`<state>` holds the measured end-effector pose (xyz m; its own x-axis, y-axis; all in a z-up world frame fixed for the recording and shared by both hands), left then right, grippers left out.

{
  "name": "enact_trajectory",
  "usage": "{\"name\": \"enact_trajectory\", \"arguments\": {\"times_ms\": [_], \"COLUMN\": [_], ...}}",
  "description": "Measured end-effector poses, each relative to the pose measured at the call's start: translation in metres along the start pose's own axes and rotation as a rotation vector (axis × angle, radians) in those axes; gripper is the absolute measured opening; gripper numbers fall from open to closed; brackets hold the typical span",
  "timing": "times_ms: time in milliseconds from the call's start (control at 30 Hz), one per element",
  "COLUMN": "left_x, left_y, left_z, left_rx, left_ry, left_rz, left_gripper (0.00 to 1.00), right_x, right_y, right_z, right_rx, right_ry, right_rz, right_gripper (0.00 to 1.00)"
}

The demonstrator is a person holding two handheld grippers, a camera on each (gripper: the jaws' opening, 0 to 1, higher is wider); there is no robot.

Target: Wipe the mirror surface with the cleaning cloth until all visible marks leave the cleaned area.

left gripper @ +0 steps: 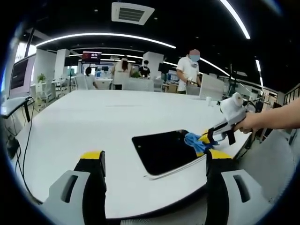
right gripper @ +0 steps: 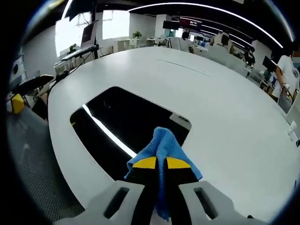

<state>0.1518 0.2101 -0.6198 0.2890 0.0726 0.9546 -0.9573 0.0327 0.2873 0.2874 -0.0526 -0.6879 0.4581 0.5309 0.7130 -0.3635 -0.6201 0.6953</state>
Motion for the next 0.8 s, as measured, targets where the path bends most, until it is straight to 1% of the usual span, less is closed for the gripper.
{"name": "enact_trajectory", "arguments": {"times_ms": [100, 467, 567, 800], "left_x": [0.0, 0.001, 0.001, 0.001], "left_y": [0.0, 0.001, 0.001, 0.001], "left_z": [0.0, 0.0, 0.0, 0.001], "left_rx": [0.001, 0.001, 0.002, 0.0], "left_ry": [0.001, 0.002, 0.002, 0.002], "left_rz": [0.001, 0.001, 0.0, 0.0], "left_gripper": [0.86, 0.87, 0.87, 0.86], "right_x": [-0.002, -0.009, -0.012, -0.016], "right_y": [0.002, 0.008, 0.009, 0.012], "right_z": [-0.003, -0.014, -0.018, -0.024], "right_rx": [0.0, 0.023, 0.016, 0.018], "right_ry": [-0.008, -0.004, 0.01, -0.001], "right_rz": [0.008, -0.01, -0.003, 0.009], "right_gripper": [0.0, 0.0, 0.0, 0.0]}}
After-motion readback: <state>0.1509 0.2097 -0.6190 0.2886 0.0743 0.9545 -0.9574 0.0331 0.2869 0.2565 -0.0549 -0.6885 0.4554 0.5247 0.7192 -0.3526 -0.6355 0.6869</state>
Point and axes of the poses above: the point that each gripper's makers call its tool centre point, and the gripper's own axes: y roughly backward along the fingers, z roughly to its right, x roughly out of its top, the point moved 7 cm from there along y, roughly backward along the fingers, and after that the axes turned 15 degrees about x, right-handed, at the moved point
